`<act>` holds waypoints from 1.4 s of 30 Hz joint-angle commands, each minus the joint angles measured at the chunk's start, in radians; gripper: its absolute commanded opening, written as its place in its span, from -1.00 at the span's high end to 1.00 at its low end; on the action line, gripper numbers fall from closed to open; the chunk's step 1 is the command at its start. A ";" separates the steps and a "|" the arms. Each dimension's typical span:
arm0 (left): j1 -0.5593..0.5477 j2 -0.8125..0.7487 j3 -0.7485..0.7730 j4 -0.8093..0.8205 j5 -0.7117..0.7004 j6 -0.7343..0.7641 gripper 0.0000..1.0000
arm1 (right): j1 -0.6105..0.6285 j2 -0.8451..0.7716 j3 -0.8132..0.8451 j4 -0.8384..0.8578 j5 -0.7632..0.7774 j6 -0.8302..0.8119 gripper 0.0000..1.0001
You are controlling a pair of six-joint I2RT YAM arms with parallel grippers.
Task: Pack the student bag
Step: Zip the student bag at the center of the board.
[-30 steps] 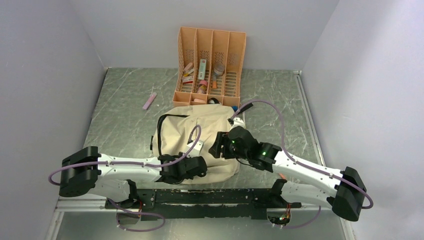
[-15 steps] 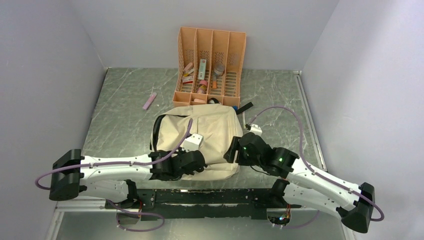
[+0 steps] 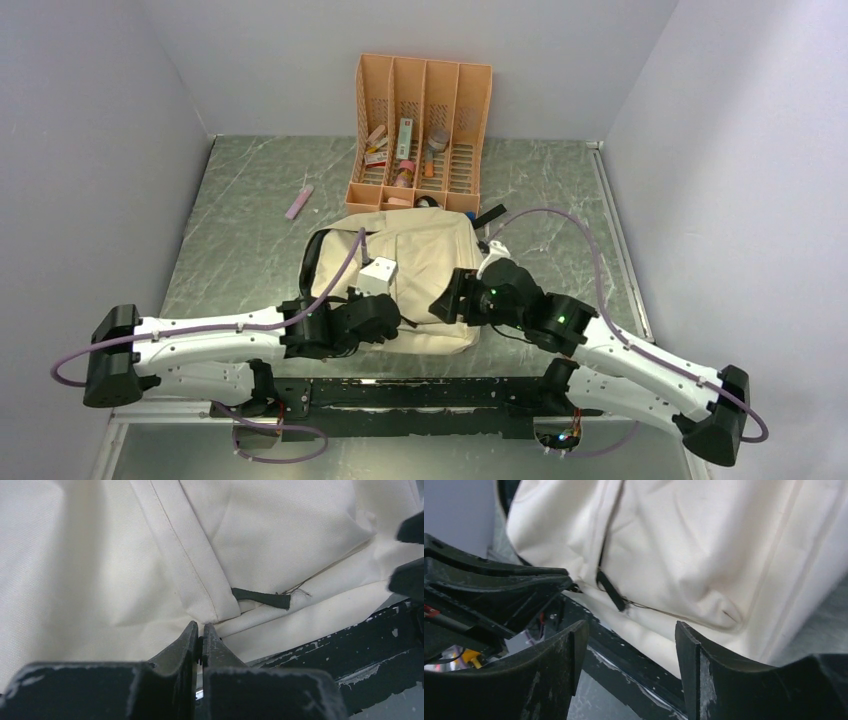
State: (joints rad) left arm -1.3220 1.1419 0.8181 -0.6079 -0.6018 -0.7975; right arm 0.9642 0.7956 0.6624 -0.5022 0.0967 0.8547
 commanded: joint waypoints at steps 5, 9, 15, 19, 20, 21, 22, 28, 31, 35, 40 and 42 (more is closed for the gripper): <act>0.010 -0.033 0.021 -0.014 -0.070 -0.023 0.90 | 0.001 0.202 -0.014 0.345 -0.159 0.002 -0.26; 0.010 -0.034 0.005 0.003 -0.064 -0.026 0.90 | 0.000 0.282 -0.041 0.472 -0.199 0.038 -0.12; 0.010 -0.034 -0.005 0.018 -0.054 -0.028 0.90 | 0.001 0.340 -0.068 0.568 -0.254 0.068 0.02; 0.010 -0.029 -0.007 0.023 -0.049 -0.026 0.90 | 0.002 0.366 -0.075 0.623 -0.281 0.073 0.04; 0.010 -0.029 -0.007 0.025 -0.049 -0.026 0.90 | 0.003 0.374 -0.073 0.627 -0.278 0.070 0.05; 0.010 -0.030 -0.009 0.027 -0.047 -0.025 0.90 | 0.003 0.382 -0.070 0.628 -0.271 0.066 0.05; 0.010 -0.030 -0.010 0.029 -0.046 -0.026 0.90 | 0.002 0.390 -0.066 0.625 -0.263 0.062 0.04; 0.010 -0.032 -0.008 0.030 -0.045 -0.026 0.90 | 0.003 0.462 -0.021 0.573 -0.207 0.043 0.06; 0.010 -0.031 -0.007 0.032 -0.043 -0.026 0.90 | 0.002 0.487 -0.030 0.623 -0.244 0.050 0.07; 0.010 -0.030 -0.013 0.040 -0.036 -0.025 0.90 | 0.003 0.514 -0.048 0.717 -0.302 0.067 0.13; 0.010 -0.024 -0.011 0.042 -0.037 -0.025 0.90 | 0.003 0.548 -0.054 0.762 -0.333 0.079 0.31; 0.010 -0.021 -0.013 0.042 -0.039 -0.026 0.90 | 0.002 0.555 -0.052 0.744 -0.329 0.075 0.44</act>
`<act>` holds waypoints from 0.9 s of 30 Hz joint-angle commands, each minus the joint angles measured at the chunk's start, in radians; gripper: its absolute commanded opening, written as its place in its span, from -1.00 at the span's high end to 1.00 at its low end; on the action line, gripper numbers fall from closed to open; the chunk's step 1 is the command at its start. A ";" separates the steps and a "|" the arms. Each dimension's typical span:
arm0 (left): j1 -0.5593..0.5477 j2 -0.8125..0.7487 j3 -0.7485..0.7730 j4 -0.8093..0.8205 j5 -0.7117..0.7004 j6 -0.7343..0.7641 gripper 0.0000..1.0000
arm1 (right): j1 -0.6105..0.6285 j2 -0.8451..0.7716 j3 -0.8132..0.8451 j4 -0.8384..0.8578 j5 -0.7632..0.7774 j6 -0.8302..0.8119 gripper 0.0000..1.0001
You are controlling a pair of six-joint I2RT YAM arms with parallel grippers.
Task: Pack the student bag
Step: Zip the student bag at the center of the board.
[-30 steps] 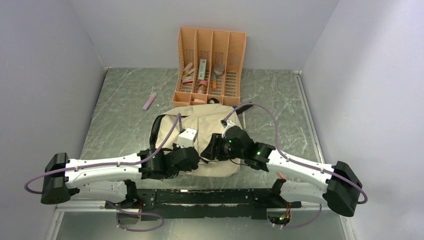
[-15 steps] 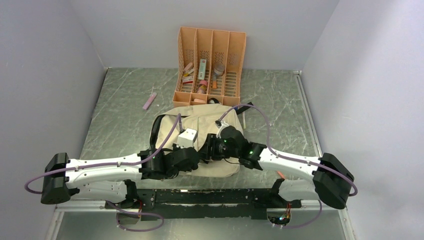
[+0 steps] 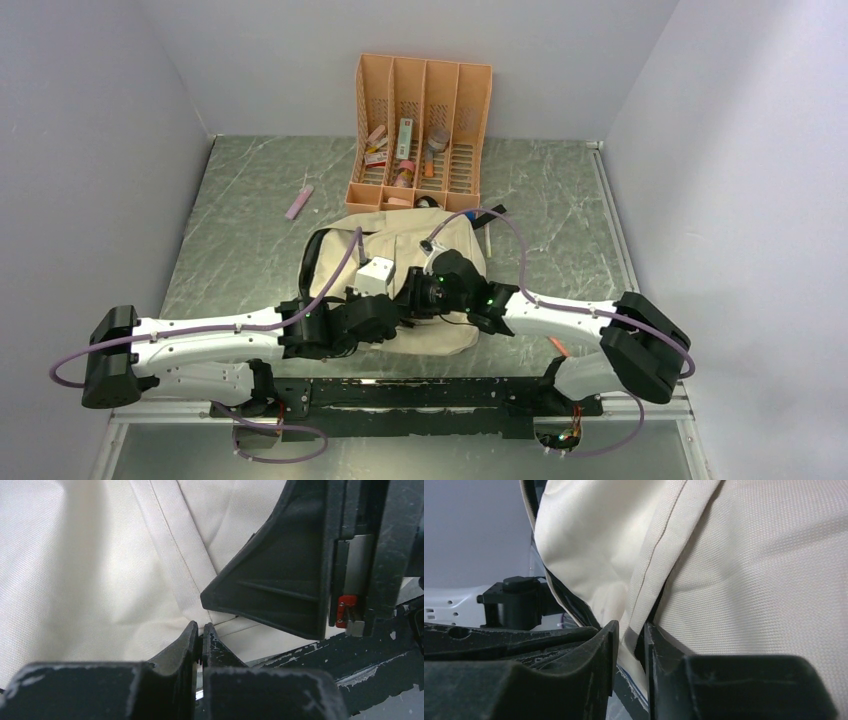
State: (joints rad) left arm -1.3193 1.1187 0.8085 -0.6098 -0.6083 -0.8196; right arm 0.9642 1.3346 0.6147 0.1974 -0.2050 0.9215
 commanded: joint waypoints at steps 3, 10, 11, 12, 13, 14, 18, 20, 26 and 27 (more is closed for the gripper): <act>0.008 0.007 -0.010 0.041 -0.036 -0.013 0.90 | 0.002 0.010 -0.007 0.003 -0.005 0.000 0.62; 0.021 0.023 -0.028 -0.011 -0.048 -0.076 0.90 | 0.001 -0.066 -0.034 -0.087 0.050 -0.019 1.00; 0.028 0.024 -0.031 -0.024 -0.048 -0.087 0.90 | 0.001 -0.081 -0.036 -0.106 0.061 -0.025 1.00; 0.037 0.024 -0.033 -0.032 -0.048 -0.094 0.90 | 0.001 -0.096 -0.036 -0.130 0.075 -0.032 1.00; 0.046 0.023 -0.036 -0.041 -0.047 -0.099 0.90 | 0.001 -0.118 -0.033 -0.168 0.093 -0.044 1.00; 0.057 0.019 -0.038 -0.046 -0.044 -0.102 0.90 | 0.000 -0.133 -0.032 -0.190 0.105 -0.055 1.00; 0.102 -0.004 -0.046 -0.047 -0.032 -0.081 0.90 | -0.004 -0.184 -0.021 -0.308 0.146 -0.091 1.00; 0.130 -0.013 -0.046 -0.049 -0.025 -0.068 0.90 | -0.009 -0.205 -0.022 -0.348 0.160 -0.103 1.00; 0.167 -0.043 -0.038 -0.065 -0.031 -0.045 0.90 | -0.023 -0.249 -0.024 -0.394 0.177 -0.128 1.00; 0.167 -0.051 -0.041 -0.054 -0.023 -0.031 0.90 | -0.023 -0.250 -0.021 -0.384 0.174 -0.142 1.00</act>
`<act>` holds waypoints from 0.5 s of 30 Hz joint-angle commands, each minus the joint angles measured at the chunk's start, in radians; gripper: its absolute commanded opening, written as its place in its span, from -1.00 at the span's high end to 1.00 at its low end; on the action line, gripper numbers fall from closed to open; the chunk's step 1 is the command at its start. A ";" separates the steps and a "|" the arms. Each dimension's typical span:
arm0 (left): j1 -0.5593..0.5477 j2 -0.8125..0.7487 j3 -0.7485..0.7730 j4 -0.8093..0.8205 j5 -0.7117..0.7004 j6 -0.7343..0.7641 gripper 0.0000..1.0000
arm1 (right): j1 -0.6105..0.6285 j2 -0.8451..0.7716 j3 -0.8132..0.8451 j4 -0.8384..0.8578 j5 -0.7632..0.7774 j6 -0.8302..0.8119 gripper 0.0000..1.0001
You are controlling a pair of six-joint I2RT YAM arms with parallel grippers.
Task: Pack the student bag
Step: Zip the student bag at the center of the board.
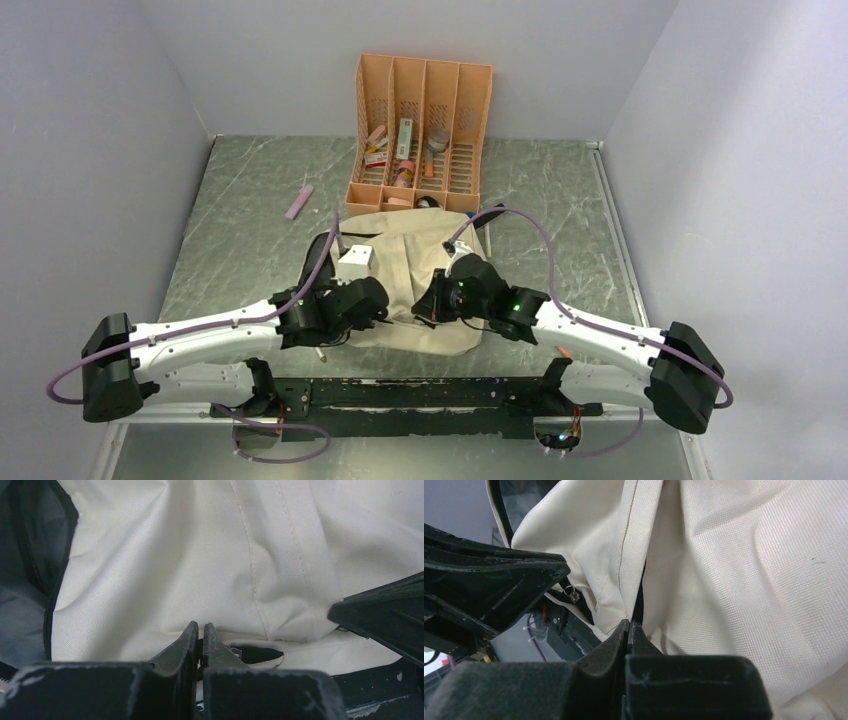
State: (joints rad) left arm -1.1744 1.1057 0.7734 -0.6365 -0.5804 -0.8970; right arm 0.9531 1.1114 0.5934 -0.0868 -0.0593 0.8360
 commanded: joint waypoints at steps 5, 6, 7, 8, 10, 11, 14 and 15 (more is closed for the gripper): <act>0.022 -0.080 -0.034 0.080 0.026 0.123 0.90 | -0.013 0.002 0.046 -0.051 -0.033 -0.166 1.00; 0.022 -0.084 -0.035 0.077 0.025 0.118 0.90 | -0.013 0.003 0.058 -0.056 -0.030 -0.191 1.00; 0.022 -0.088 -0.036 0.067 0.019 0.113 0.90 | -0.014 -0.001 0.066 -0.062 -0.023 -0.214 1.00; 0.022 -0.090 -0.036 0.059 0.015 0.111 0.90 | -0.013 -0.006 0.075 -0.067 -0.016 -0.242 0.91; 0.022 -0.096 -0.034 0.053 0.010 0.118 0.90 | -0.013 -0.026 0.086 -0.066 -0.024 -0.308 0.57; 0.022 -0.098 -0.033 0.054 0.010 0.122 0.90 | -0.013 -0.035 0.091 -0.054 -0.054 -0.355 0.33; 0.022 -0.109 -0.034 0.072 0.021 0.136 0.90 | -0.013 -0.055 0.118 -0.055 -0.132 -0.480 0.09; 0.022 -0.112 -0.035 0.079 0.025 0.140 0.90 | -0.014 -0.064 0.120 -0.048 -0.149 -0.511 0.09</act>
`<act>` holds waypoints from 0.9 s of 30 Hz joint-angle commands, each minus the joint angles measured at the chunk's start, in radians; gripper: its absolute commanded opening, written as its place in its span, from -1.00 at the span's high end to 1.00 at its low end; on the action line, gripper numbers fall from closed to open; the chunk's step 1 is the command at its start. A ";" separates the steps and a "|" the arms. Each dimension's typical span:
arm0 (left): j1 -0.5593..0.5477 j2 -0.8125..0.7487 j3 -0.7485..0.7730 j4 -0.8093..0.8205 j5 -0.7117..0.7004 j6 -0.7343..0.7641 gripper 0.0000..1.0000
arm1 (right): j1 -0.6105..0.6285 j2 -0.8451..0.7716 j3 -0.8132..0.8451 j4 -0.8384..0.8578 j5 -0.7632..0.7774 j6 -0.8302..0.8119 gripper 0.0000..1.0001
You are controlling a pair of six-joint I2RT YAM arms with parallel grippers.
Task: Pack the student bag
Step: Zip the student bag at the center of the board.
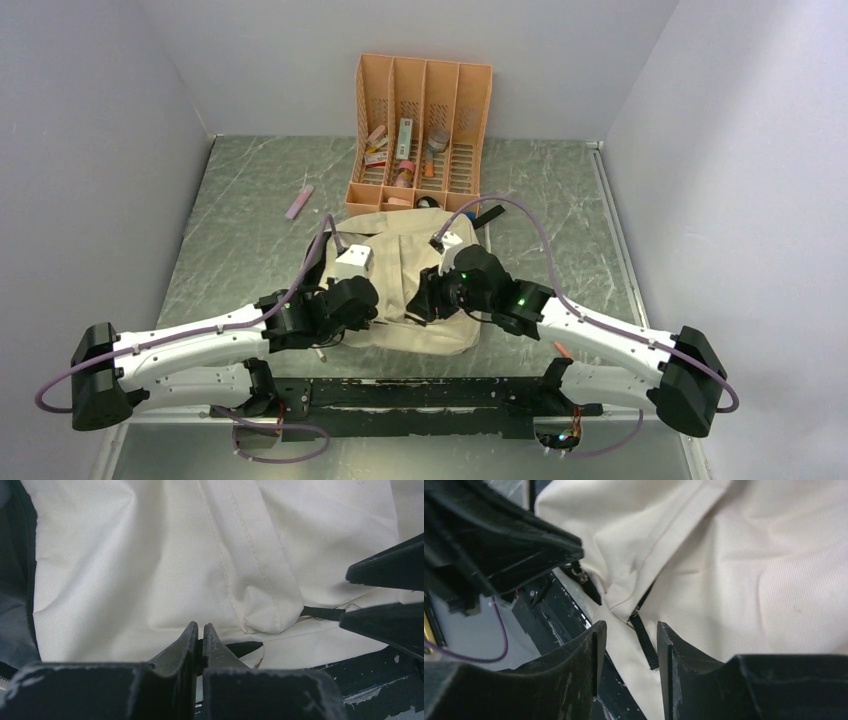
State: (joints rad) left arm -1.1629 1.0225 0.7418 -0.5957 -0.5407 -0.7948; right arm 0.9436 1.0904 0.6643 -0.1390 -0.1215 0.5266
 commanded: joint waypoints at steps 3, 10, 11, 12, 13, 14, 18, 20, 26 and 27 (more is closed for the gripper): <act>0.011 -0.030 -0.007 0.046 -0.011 0.038 0.90 | -0.004 -0.073 0.021 0.068 -0.128 -0.255 0.07; 0.011 -0.025 -0.018 0.051 -0.018 0.006 0.90 | -0.002 -0.041 -0.097 0.403 -0.242 -0.380 0.17; 0.011 -0.025 -0.022 0.055 -0.018 0.003 0.90 | 0.002 -0.035 -0.119 0.459 -0.272 -0.414 0.20; 0.011 -0.023 -0.022 0.054 -0.019 -0.001 0.90 | 0.005 -0.032 -0.140 0.518 -0.294 -0.453 0.23; 0.011 -0.019 -0.022 0.050 -0.020 -0.006 0.90 | 0.013 -0.031 -0.157 0.563 -0.307 -0.485 0.23; 0.011 -0.016 -0.020 0.042 -0.023 -0.010 0.90 | 0.017 -0.029 -0.170 0.600 -0.325 -0.513 0.23; 0.011 -0.019 -0.022 0.041 -0.031 -0.016 0.90 | 0.049 0.012 -0.183 0.642 -0.360 -0.623 0.18; 0.011 -0.027 -0.026 0.049 -0.033 -0.017 0.90 | 0.083 0.052 -0.164 0.605 -0.344 -0.683 0.09; 0.011 -0.019 -0.024 0.055 -0.027 -0.020 0.90 | 0.127 0.167 -0.125 0.605 -0.292 -0.768 -0.04; 0.011 -0.019 -0.025 0.054 -0.026 -0.021 0.90 | 0.128 0.183 -0.118 0.604 -0.282 -0.780 -0.04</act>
State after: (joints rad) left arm -1.1618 1.0111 0.7185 -0.5797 -0.5350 -0.8055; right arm 1.0641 1.2274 0.5053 0.4156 -0.4351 -0.1520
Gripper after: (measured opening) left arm 0.074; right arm 0.516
